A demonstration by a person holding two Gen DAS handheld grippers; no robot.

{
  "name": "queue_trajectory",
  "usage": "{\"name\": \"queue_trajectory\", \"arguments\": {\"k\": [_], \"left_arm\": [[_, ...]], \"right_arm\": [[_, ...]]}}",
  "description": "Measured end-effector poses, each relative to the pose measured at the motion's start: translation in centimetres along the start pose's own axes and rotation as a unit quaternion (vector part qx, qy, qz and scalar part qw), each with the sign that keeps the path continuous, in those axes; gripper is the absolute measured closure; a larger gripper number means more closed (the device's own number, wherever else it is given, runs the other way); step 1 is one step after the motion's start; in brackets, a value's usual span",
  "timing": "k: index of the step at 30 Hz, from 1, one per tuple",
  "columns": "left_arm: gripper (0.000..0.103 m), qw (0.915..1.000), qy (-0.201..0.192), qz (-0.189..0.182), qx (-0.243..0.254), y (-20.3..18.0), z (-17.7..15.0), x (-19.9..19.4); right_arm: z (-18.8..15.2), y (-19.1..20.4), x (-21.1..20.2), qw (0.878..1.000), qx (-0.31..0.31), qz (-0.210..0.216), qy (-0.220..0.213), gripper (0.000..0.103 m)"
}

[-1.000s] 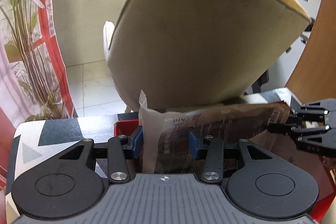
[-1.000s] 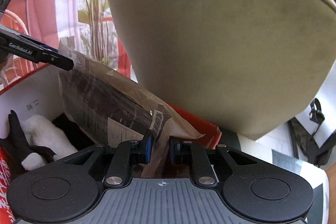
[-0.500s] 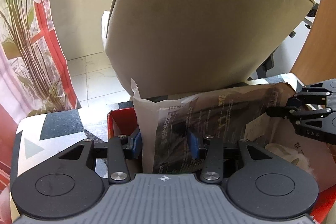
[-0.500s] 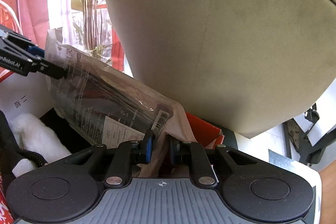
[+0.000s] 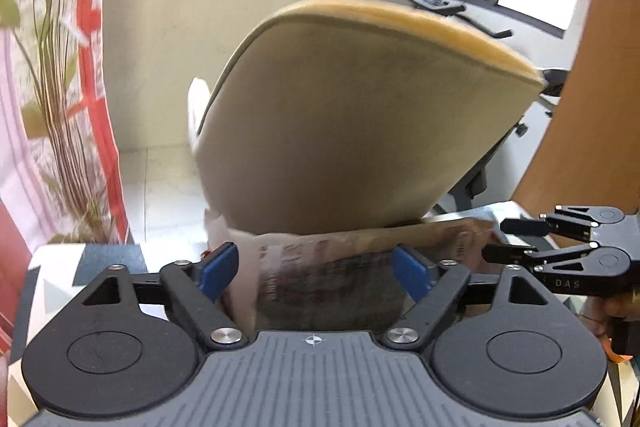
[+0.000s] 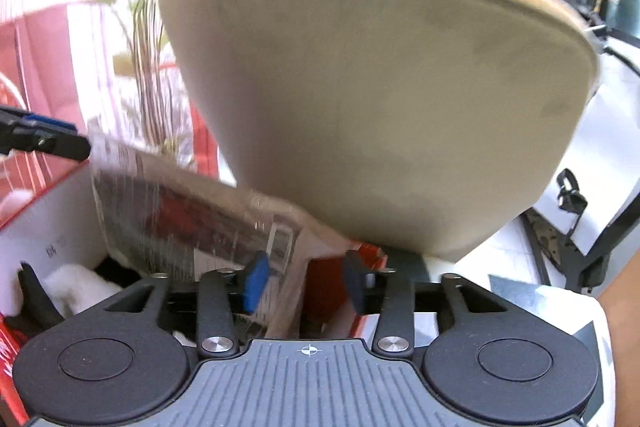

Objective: Organize soft objects
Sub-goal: 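Open the right tool to drop the clear package into the red box, then move the right tool down to the blue cotton-pad bag beside the box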

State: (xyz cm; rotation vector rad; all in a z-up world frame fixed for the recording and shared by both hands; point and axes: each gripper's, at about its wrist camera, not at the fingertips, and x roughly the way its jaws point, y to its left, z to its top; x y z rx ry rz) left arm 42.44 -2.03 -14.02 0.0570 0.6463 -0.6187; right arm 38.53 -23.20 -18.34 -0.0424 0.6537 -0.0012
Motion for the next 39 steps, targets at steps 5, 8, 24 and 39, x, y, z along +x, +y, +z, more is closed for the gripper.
{"name": "queue_trajectory", "arguments": {"k": [5, 8, 24, 39], "left_arm": [[0.004, 0.9994, -0.028, -0.003, 0.020, -2.3, -0.8, -3.1], [0.000, 0.9989, -0.037, 0.009, 0.027, -3.3, -1.7, -4.7], [0.000, 0.9947, -0.059, 0.084, 0.009, -4.5, -8.3, -12.0], [0.000, 0.9927, -0.019, 0.106, -0.054, -5.0, -17.5, -14.2]], "right_arm": [[-0.4, -0.4, -3.8, 0.999, 0.019, 0.001, -0.044, 0.031], [-1.0, -0.1, -6.0, 0.998, 0.022, 0.001, -0.062, 0.009], [-7.1, 3.4, -15.4, 0.989, 0.063, 0.005, -0.133, 0.000], [-15.4, 7.7, -16.8, 0.992, 0.079, 0.015, -0.094, 0.000]]}}
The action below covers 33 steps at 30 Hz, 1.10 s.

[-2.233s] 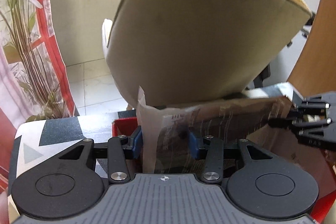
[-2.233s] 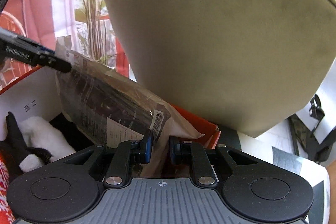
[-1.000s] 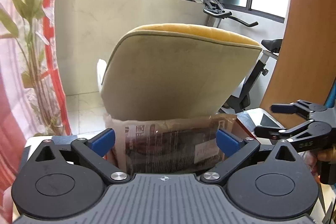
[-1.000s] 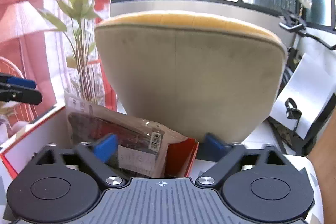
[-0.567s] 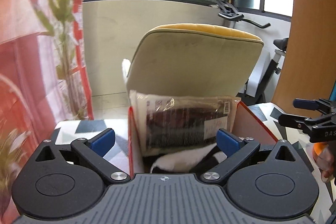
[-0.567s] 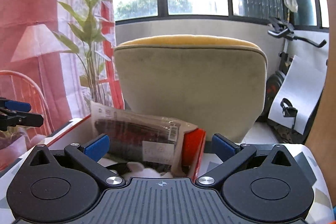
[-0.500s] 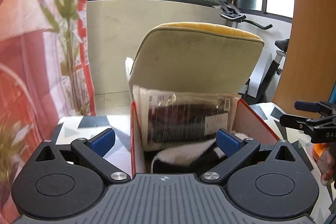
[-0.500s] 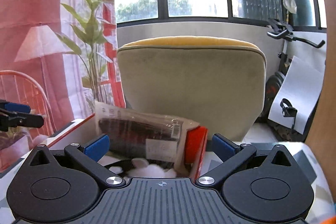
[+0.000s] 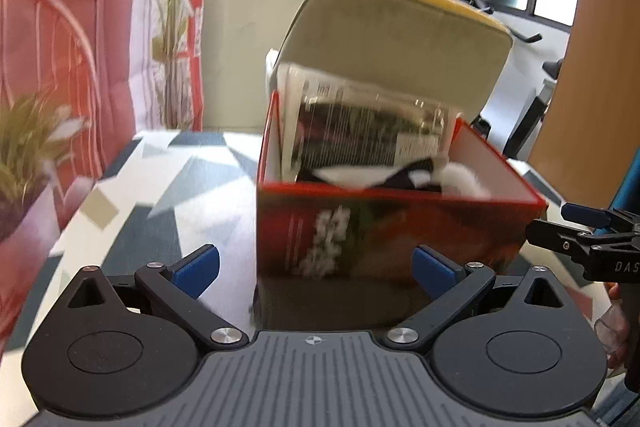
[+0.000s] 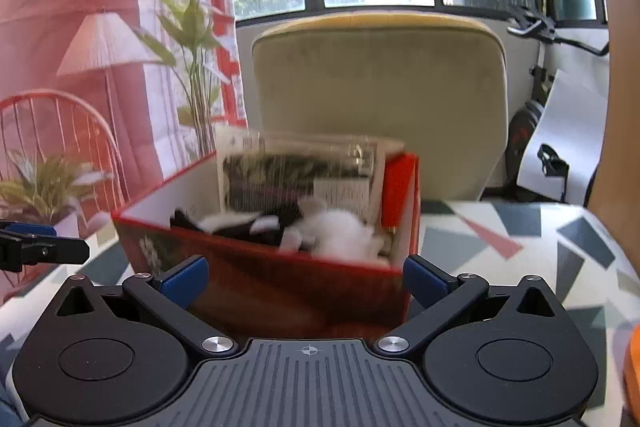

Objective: Organize soft objects
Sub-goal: 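Move the right tool down to the blue cotton-pad bag beside the box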

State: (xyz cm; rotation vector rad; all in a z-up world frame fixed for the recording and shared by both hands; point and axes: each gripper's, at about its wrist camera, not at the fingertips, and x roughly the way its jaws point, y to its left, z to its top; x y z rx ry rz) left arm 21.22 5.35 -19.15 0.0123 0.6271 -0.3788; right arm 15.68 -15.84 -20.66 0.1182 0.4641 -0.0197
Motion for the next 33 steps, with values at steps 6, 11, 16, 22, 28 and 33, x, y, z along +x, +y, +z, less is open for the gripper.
{"name": "queue_trajectory", "arguments": {"k": [6, 11, 16, 22, 28, 33], "left_arm": [[0.000, 0.9983, 0.034, -0.002, -0.047, 1.1, -2.6, 0.5], [0.001, 0.9977, 0.038, -0.012, -0.054, 1.0, -3.7, 0.4], [0.003, 0.9980, 0.037, -0.021, -0.047, 0.4, -4.1, 0.3], [0.017, 0.9972, 0.049, -0.033, -0.047, 0.2, -4.7, 0.4], [0.039, 0.9953, 0.056, -0.065, -0.044, -0.2, -4.8, 0.7], [0.045, 0.9925, 0.072, -0.088, -0.046, -1.0, -4.7, 2.0]], "right_arm": [[-3.1, 0.5, 0.8, 0.999, 0.021, 0.011, 0.048, 0.000], [-5.1, 1.4, 1.5, 0.996, 0.021, 0.019, 0.081, 0.001], [-5.6, 2.4, 1.8, 0.995, 0.009, 0.033, 0.093, 0.001], [-6.7, 3.0, 2.6, 0.991, -0.003, 0.041, 0.126, 0.002], [-7.9, 2.9, 3.3, 0.987, -0.003, 0.044, 0.156, 0.003], [-8.2, 2.9, 3.3, 0.986, -0.007, 0.046, 0.159, 0.003]]}}
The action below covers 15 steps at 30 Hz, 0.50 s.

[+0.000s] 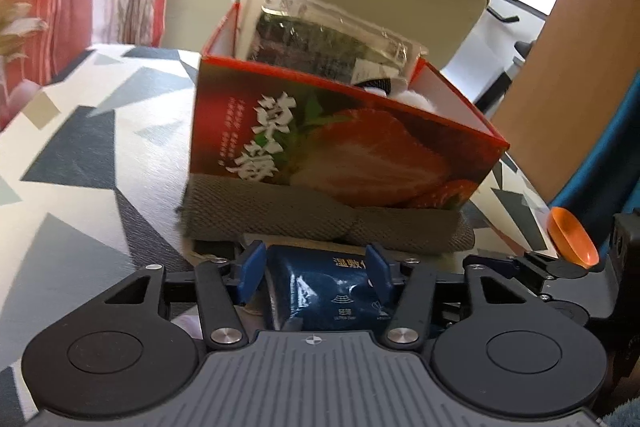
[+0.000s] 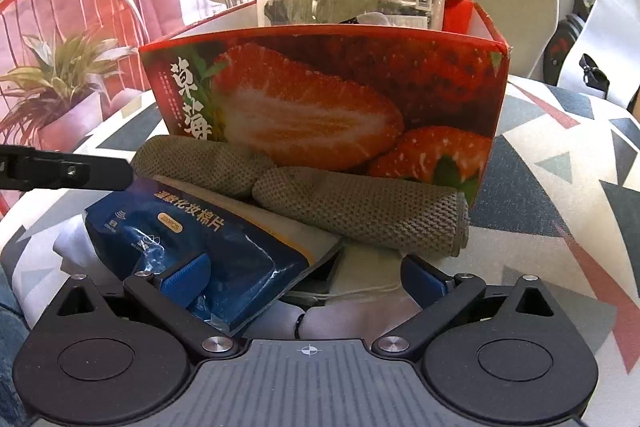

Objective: Organize soft objects
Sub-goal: 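Move the right tool down to the blue cotton-pad bag beside the box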

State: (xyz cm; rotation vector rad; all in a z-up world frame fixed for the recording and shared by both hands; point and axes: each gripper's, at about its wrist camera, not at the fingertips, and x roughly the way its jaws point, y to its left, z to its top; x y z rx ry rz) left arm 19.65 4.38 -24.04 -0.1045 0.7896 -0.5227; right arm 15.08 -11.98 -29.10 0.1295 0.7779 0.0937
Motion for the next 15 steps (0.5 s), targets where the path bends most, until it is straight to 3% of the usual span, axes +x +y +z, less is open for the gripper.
{"name": "queue_trajectory", "arguments": {"k": [5, 15], "left_arm": [[0.046, 0.9996, 0.030, -0.001, -0.001, -0.2, -1.1, 1.5], [0.045, 0.9995, 0.026, -0.008, -0.013, 0.5, -1.8, 1.8]], "right_arm": [[-0.1, -0.1, 0.1, 1.000, 0.003, 0.004, 0.003, 0.003], [-0.1, -0.2, 0.4, 1.000, 0.007, 0.011, 0.005, 0.004]]}}
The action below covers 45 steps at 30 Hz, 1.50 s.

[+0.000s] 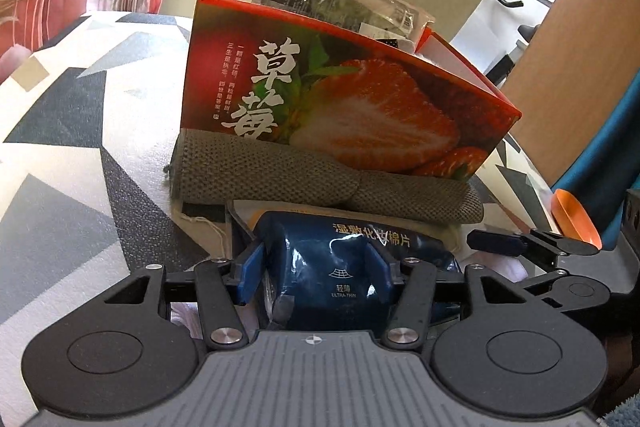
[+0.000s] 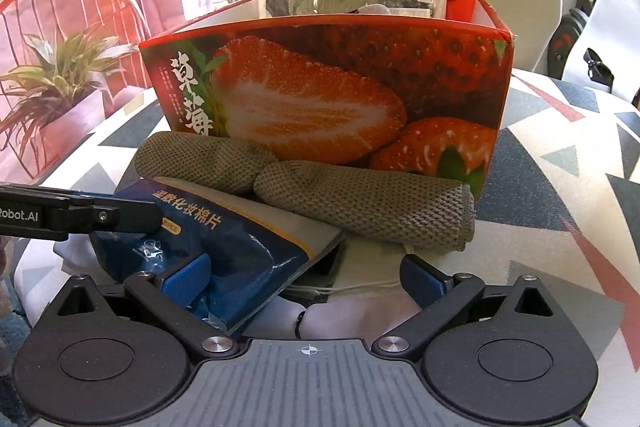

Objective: Organize soft objects
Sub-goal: 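Close the right tool on the blue cotton-pad bag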

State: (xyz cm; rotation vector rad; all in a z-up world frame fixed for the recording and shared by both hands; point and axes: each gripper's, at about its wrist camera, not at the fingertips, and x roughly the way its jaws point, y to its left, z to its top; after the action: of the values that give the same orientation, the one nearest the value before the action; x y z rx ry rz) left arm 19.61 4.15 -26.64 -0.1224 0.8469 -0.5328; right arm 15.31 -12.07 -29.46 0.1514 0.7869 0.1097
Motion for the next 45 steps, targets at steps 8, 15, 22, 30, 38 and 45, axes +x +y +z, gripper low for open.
{"name": "queue_trajectory", "arguments": {"k": [8, 15, 22, 30, 38, 45], "left_arm": [[0.045, 1.0000, 0.000, -0.002, -0.003, 0.1, 0.0, 0.0], [0.045, 1.0000, 0.004, 0.001, -0.004, 0.1, 0.2, -0.1], [0.045, 0.9994, 0.012, -0.003, -0.031, 0.9, 0.0, -0.2], [0.047, 0.9995, 0.012, -0.006, -0.027, 0.7, -0.1, -0.4], [0.049, 0.9996, 0.004, -0.014, -0.022, 0.6, 0.0, -0.9], [0.049, 0.9992, -0.017, -0.026, -0.026, 0.6, 0.1, -2.0]], "right_arm": [[0.0, -0.1, 0.0, 1.000, -0.001, 0.005, -0.001, 0.007], [0.0, 0.2, -0.3, 1.000, -0.013, 0.017, -0.005, 0.023], [0.0, 0.5, -0.6, 0.999, -0.018, 0.039, -0.006, 0.046], [0.7, 1.2, -0.6, 0.997, -0.010, 0.076, -0.002, 0.055], [0.8, 1.0, -0.8, 0.996, 0.012, 0.089, -0.004, 0.061], [1.1, 1.1, -2.2, 0.996, 0.006, 0.090, -0.030, 0.066]]}}
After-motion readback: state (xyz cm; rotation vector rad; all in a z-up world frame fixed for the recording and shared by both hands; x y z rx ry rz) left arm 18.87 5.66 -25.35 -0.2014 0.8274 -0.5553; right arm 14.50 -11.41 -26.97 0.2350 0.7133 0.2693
